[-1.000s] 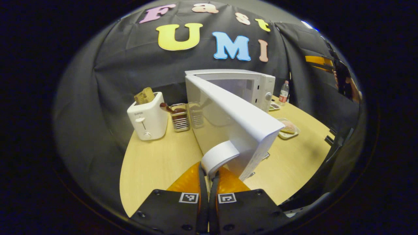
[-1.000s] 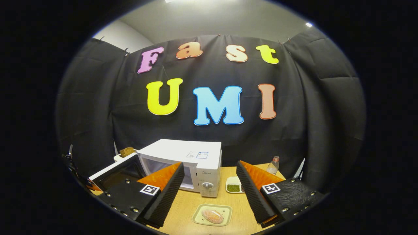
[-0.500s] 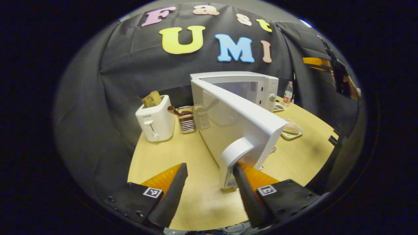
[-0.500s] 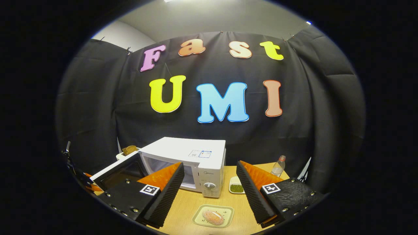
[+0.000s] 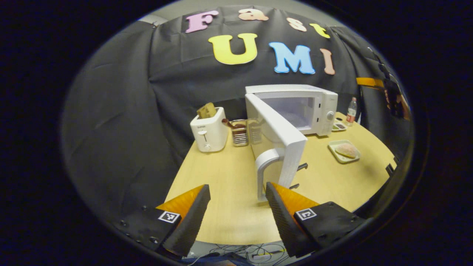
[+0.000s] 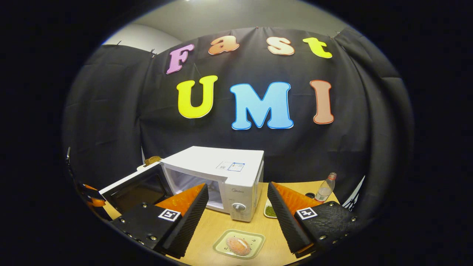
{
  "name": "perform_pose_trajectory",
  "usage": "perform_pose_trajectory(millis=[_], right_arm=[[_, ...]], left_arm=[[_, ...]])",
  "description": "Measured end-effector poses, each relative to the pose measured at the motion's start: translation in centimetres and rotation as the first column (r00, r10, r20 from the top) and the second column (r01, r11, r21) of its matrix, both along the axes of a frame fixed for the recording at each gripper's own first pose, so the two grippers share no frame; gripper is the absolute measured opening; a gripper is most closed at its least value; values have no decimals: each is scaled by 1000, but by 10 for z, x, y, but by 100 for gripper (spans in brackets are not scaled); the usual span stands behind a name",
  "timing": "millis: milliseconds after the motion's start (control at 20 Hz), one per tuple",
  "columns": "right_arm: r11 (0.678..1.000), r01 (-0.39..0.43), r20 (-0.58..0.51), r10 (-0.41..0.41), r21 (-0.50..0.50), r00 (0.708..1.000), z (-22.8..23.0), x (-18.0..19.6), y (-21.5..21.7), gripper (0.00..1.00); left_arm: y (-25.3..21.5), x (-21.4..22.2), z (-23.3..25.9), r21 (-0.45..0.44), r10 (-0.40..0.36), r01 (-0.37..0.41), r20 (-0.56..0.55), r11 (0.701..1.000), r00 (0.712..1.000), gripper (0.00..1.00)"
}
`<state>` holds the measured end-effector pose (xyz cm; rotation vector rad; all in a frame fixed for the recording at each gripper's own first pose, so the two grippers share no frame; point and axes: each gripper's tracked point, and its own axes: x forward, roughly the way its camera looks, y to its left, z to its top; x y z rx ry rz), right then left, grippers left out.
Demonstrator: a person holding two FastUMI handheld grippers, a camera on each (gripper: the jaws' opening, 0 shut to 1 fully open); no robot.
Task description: Open the microwave oven with the left hand, put the food in, and close the microwave oven.
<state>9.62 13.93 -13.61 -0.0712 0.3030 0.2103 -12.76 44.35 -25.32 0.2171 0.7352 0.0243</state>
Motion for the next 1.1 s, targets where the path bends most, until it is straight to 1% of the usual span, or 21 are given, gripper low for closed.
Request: perform_pose_trajectory(millis=[50, 150, 200, 300, 350, 500, 600, 650, 750, 800, 850, 900, 1000, 1100], right_arm=[[999, -35, -26, 36, 20, 999, -9, 2, 2, 98], [997, -70, -90, 73, 34, 993, -31, 7, -7, 98], [996, -84, -122, 88, 33, 989, -43, 8, -10, 98], [993, -119, -175, 122, 26, 977, -63, 12, -14, 98], [990, -141, -201, 141, 15, 969, -73, 13, -15, 98], [979, -205, -294, 199, 11, 935, -109, 9, -14, 99], [972, -233, -372, 214, -7, 903, -139, 2, -16, 99], [969, -247, -410, 218, -18, 885, -154, -2, -18, 99], [963, -267, -476, 218, -37, 852, -182, -10, -23, 99], [960, -277, -499, 218, -45, 838, -195, -14, -26, 99], [957, -285, -515, 215, -60, 830, -204, -17, -29, 95], [952, -297, -528, 215, -74, 822, -213, -19, -33, 99], [944, -321, -562, 224, -78, 796, -231, -26, -34, 99], [940, -334, -594, 231, -67, 771, -247, -32, -34, 99]], left_arm=[[-5, -5, 13, 2, 31, -31, 30, 1000, 999, 100], [-21, -2, 43, 0, 92, -92, 122, 996, 988, 98], [-33, 3, 56, -2, 113, -114, 163, 993, 980, 100], [-59, 22, 84, 1, 123, -127, 239, 992, 963, 96], [-74, 32, 98, 1, 118, -123, 278, 992, 953, 97], [-120, 57, 136, -32, 110, -106, 368, 994, 923, 98], [-150, 73, 157, -53, 109, -96, 417, 994, 902, 98], [-164, 82, 168, -69, 113, -92, 448, 993, 887, 97], [-187, 97, 180, -107, 132, -91, 482, 990, 866, 97], [-193, 101, 184, -119, 140, -93, 492, 989, 859, 97], [-200, 106, 187, -123, 144, -95, 499, 988, 855, 99], [-205, 110, 191, -124, 149, -100, 508, 987, 848, 99], [-216, 117, 201, -127, 155, -103, 523, 986, 838, 99], [-227, 123, 210, -126, 150, -97, 534, 987, 832, 95]])
